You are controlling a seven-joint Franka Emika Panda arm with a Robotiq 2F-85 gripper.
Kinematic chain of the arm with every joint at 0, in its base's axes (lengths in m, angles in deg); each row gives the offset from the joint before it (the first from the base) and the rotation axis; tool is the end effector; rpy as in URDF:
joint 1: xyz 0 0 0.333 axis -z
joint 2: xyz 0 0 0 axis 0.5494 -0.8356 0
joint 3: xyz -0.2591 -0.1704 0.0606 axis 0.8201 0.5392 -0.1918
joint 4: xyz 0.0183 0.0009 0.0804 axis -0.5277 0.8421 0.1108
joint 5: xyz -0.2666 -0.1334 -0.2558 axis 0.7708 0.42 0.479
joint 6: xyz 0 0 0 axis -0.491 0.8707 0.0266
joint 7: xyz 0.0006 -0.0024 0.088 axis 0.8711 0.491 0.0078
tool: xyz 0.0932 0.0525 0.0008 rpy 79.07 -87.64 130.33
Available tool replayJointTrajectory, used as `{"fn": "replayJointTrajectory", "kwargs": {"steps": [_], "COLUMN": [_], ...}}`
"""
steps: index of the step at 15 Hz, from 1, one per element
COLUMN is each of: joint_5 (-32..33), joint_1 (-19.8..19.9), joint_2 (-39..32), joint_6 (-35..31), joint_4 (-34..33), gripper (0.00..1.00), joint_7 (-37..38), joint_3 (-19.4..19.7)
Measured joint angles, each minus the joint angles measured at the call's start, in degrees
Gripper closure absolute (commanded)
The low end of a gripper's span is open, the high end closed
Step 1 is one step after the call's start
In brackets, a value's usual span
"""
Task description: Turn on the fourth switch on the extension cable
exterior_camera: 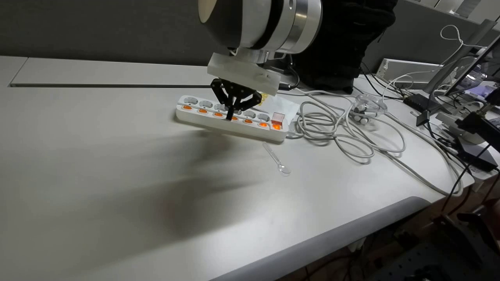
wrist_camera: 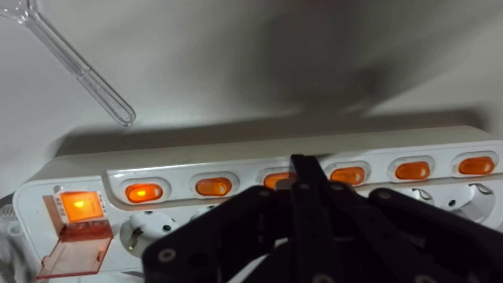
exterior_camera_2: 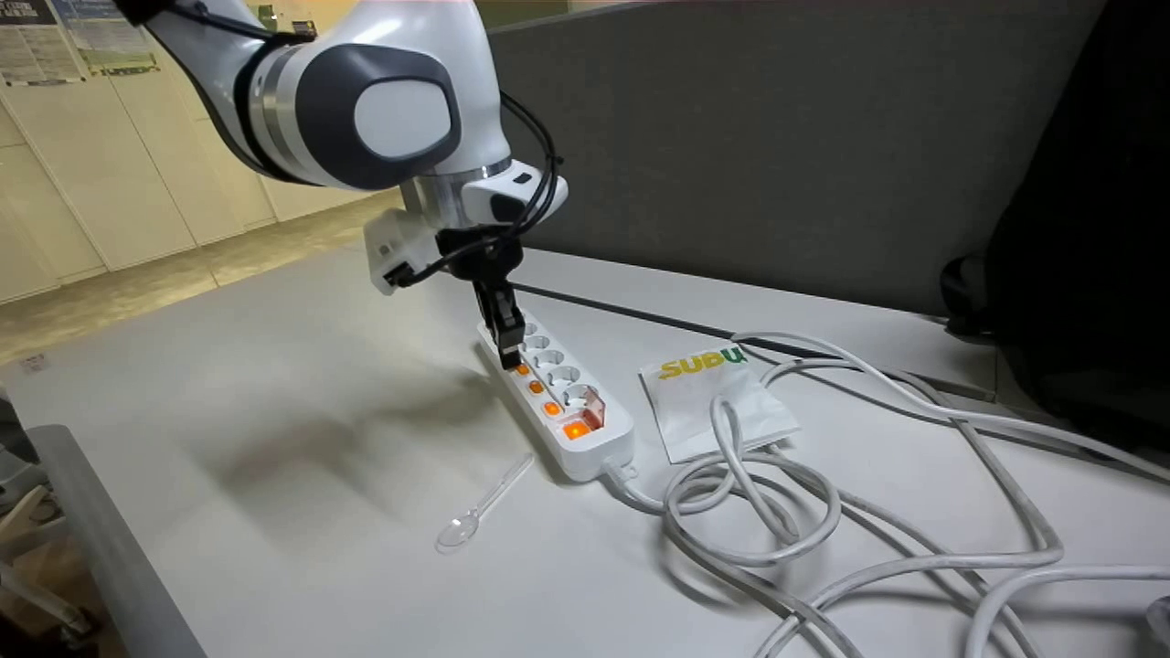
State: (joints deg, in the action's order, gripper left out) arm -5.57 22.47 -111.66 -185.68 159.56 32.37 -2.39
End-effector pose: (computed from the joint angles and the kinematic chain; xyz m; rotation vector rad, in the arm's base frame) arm 0.5853 0.0613 0.1545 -2.9568 0.8217 -0.1169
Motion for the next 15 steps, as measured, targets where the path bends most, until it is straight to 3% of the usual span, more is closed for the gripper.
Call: {"fn": "replayJointTrajectory", "kwargs": {"steps": [7, 15], "joint_5": [-0.87, -1.38], "joint_1": [0.93, 2.17], "joint_2": [-0.55, -2.48], "joint_6": [1.2, 7.63], "joint_4": [-1.11, -5.64], "gripper": [1.0, 1.0], "joint_7": [0.0, 0.11], "joint_3": [-0.22, 0.0]}}
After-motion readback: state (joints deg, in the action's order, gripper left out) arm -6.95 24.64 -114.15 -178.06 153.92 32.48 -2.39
